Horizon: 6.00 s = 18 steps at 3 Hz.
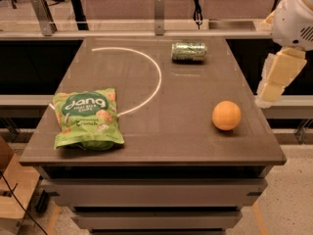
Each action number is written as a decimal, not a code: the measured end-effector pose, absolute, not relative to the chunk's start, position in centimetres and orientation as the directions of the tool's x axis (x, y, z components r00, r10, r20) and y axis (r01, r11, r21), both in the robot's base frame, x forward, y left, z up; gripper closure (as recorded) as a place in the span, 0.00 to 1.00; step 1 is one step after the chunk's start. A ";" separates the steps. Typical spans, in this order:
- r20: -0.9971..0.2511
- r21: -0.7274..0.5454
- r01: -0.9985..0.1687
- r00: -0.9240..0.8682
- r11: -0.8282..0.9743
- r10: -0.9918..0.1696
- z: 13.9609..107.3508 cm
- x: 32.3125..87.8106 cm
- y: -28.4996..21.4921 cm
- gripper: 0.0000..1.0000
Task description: Place green can upright
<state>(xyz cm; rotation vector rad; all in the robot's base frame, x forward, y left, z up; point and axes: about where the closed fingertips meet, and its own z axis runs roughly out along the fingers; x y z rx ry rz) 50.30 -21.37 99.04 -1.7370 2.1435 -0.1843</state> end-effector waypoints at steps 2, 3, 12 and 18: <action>-0.216 -0.361 -0.912 -0.122 0.196 -0.969 98.3 53.2 -19.0 0.00; -0.217 -0.375 -0.911 -0.094 0.171 -0.972 98.0 55.8 -18.0 0.00; -0.185 -0.447 -0.889 -0.019 0.102 -0.983 89.9 74.3 -14.0 0.00; -0.176 -0.340 -0.939 0.023 0.039 -0.984 84.5 78.7 -12.7 0.41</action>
Offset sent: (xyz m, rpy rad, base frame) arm 0.0599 0.0408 -0.0064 0.0025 -0.0814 0.0670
